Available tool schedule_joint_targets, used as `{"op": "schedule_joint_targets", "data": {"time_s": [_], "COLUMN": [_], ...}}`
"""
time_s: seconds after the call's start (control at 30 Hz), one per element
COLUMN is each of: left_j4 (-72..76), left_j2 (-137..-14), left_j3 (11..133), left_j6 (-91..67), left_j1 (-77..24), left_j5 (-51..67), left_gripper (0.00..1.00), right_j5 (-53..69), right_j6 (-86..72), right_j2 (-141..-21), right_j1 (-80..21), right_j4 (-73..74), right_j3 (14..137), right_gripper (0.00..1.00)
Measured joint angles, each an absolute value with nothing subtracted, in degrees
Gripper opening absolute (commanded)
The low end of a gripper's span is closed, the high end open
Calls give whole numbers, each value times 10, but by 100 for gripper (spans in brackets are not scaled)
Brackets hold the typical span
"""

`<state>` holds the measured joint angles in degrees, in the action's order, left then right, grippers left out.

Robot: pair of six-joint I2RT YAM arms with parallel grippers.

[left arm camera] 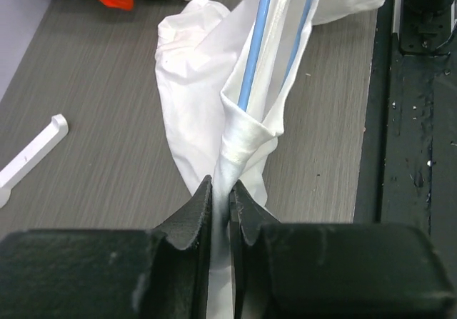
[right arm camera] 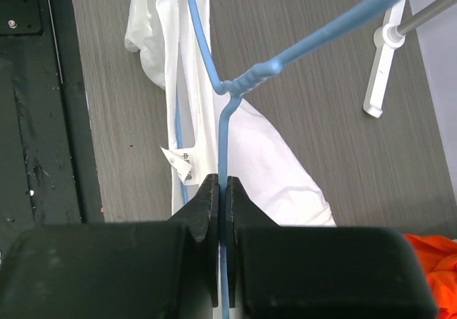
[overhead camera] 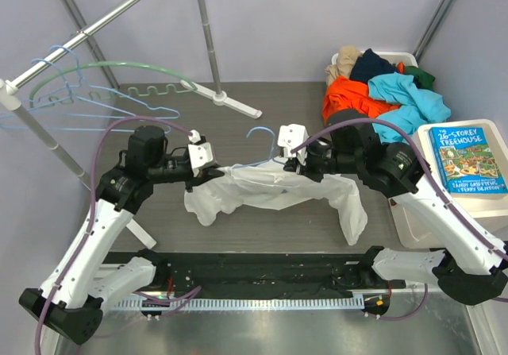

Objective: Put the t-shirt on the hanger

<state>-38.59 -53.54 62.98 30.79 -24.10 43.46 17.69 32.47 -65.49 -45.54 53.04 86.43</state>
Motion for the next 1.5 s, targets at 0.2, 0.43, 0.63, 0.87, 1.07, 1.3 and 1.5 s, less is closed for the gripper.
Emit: {"op": "schedule_joint_targets", "data": {"time_s": [0.2,0.43,0.63,0.87,1.07,1.3,1.5], "left_j4": [-433,-391,-285,-203,-177,-136,-125], "left_j2": [-538,-534,-547,-563,-571,-637,-697], "left_j3": [672,683,686,692,692,681,679], "left_j6": [338,293,226,60,-118,-306,-388], "left_j1": [-205,-241,-271,-362,-478,-517,-552], "left_j5": [462,463,383,269,199,129,98], "left_gripper": [61,65,65,65,65,63,58], "right_j5": [170,132,53,-3,-48,-84,-139], "right_j6": [328,283,200,30,-125,-232,-271], "right_j2": [-652,-668,-693,-726,-753,-757,-768], "right_j1": [-451,-450,-446,-386,-375,-378,-407], "right_j4": [537,522,505,501,494,461,423], "right_j3": [866,885,905,928,946,929,909], "right_gripper": [1,1,1,1,1,1,1]}}
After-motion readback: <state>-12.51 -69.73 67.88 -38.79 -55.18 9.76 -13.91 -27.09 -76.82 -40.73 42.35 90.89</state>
